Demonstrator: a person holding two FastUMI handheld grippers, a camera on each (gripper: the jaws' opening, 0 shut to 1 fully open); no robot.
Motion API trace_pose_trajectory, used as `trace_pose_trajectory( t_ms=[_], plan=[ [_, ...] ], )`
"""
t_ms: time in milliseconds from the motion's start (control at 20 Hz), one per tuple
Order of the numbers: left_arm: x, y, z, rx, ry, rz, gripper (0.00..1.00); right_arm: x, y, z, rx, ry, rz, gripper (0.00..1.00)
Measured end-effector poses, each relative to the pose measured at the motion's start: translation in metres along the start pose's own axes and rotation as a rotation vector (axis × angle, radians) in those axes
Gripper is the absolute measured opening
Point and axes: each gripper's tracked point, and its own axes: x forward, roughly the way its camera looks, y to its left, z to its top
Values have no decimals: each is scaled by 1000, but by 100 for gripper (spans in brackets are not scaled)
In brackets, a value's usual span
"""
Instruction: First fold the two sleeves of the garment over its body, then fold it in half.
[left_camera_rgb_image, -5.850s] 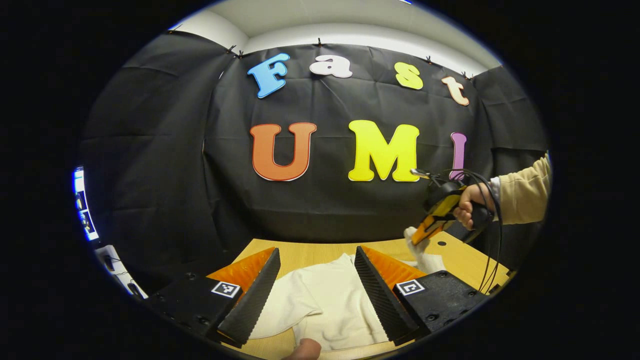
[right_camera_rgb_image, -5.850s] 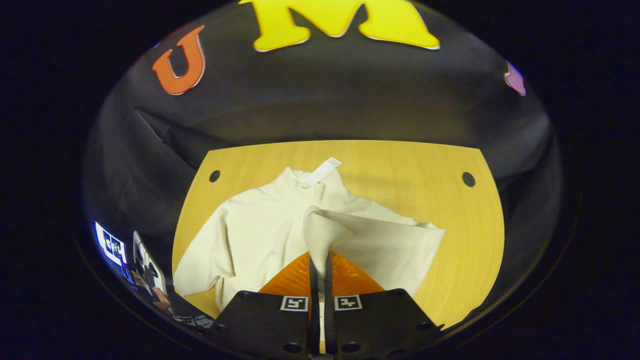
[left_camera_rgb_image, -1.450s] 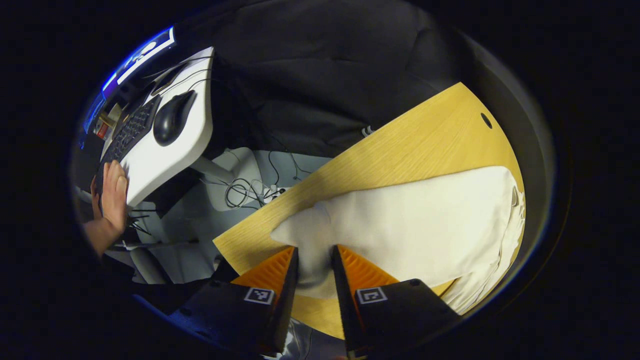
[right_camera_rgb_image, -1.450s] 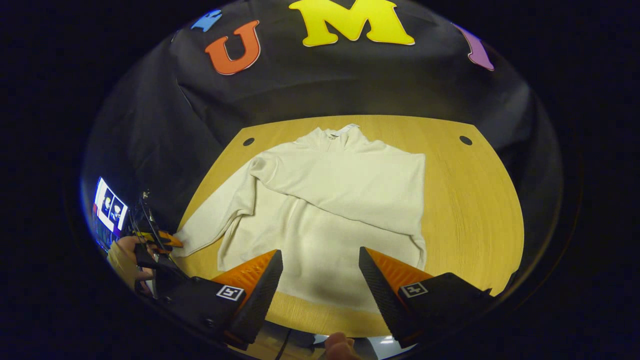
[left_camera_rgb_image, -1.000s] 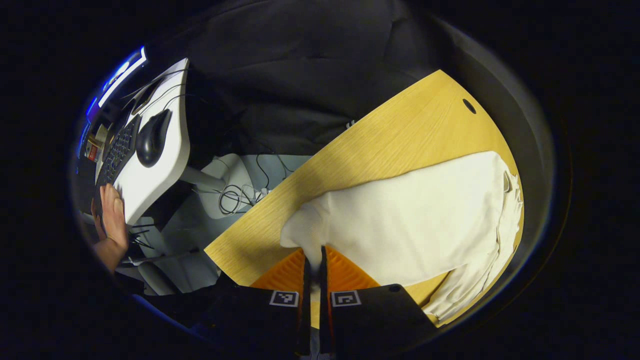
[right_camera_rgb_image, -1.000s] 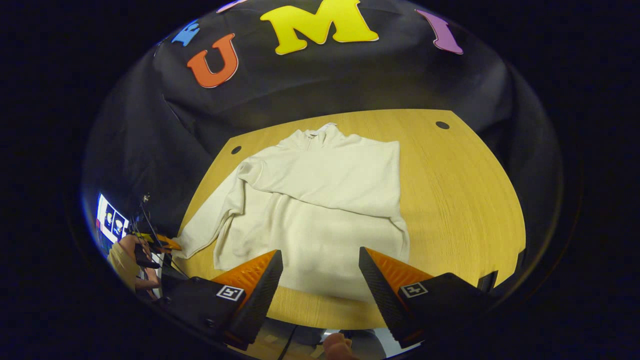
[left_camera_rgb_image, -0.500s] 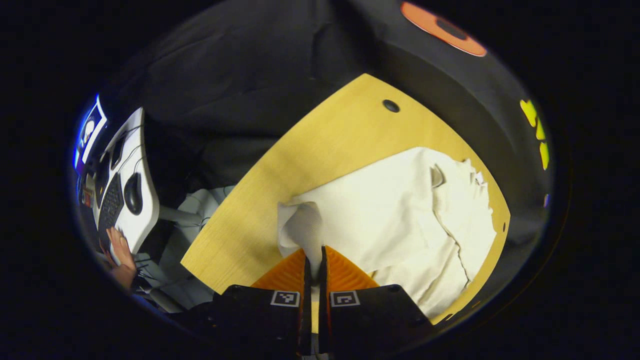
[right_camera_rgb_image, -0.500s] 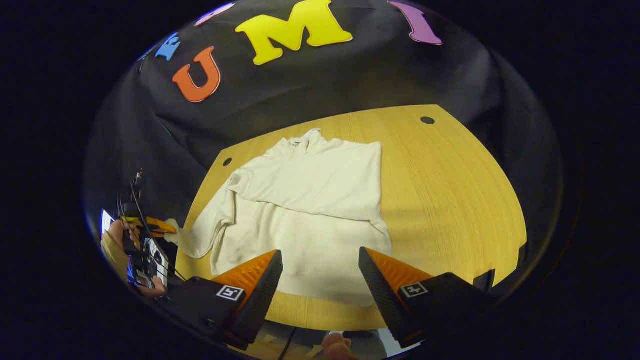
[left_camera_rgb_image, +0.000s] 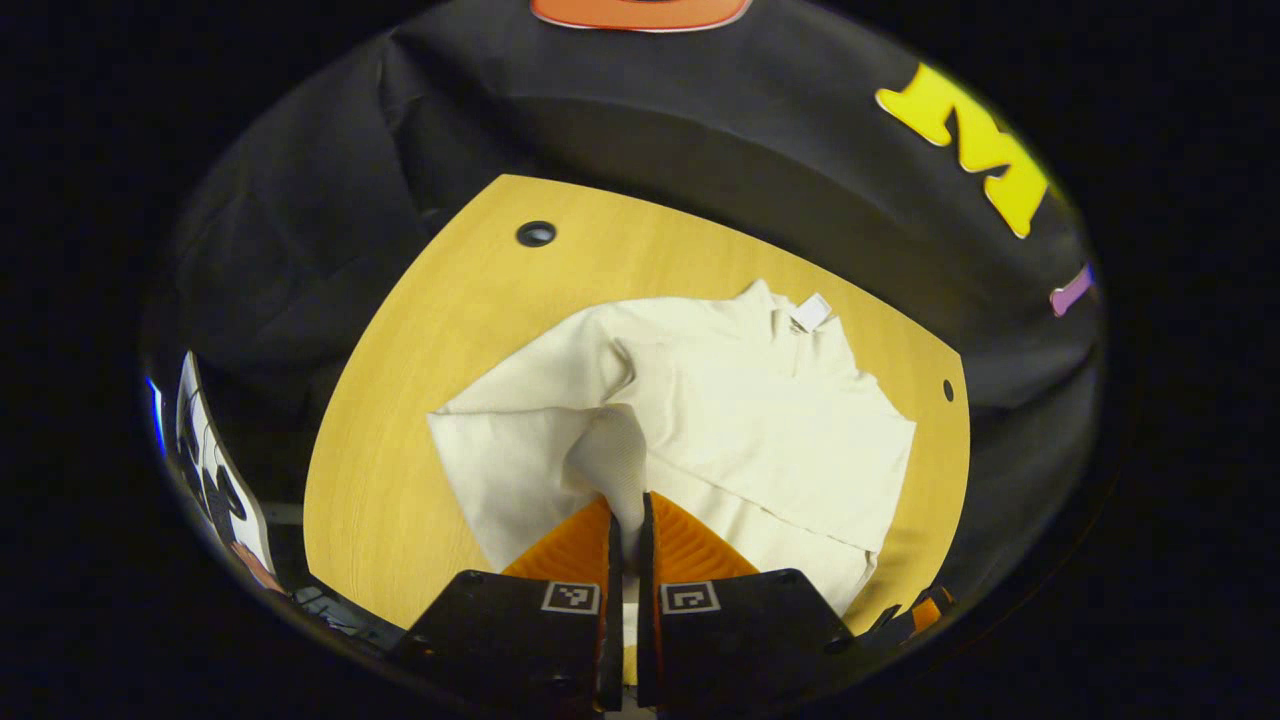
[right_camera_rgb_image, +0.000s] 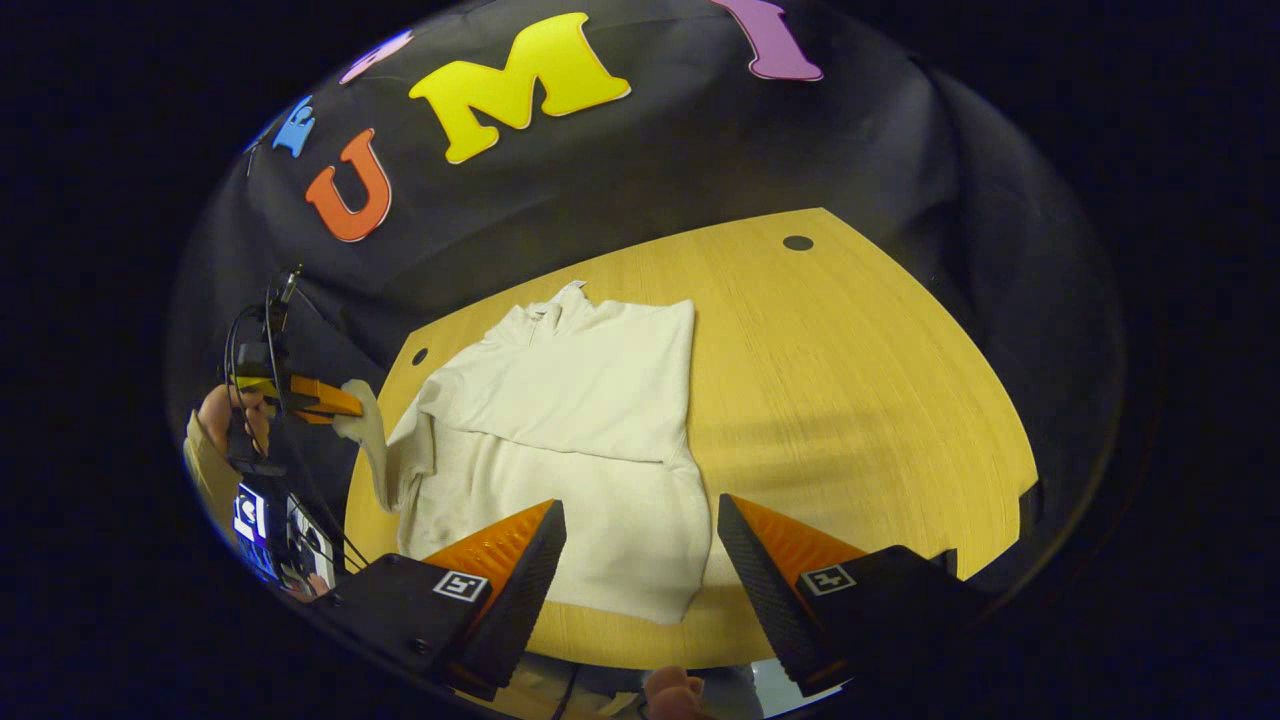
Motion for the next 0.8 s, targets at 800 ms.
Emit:
trace_pose_trajectory(
  t_ms=[800],
  plan=[
    [32,-314,4,290,81,-160,8,-14,-86,-3,34,16,-83,94]
  ],
)
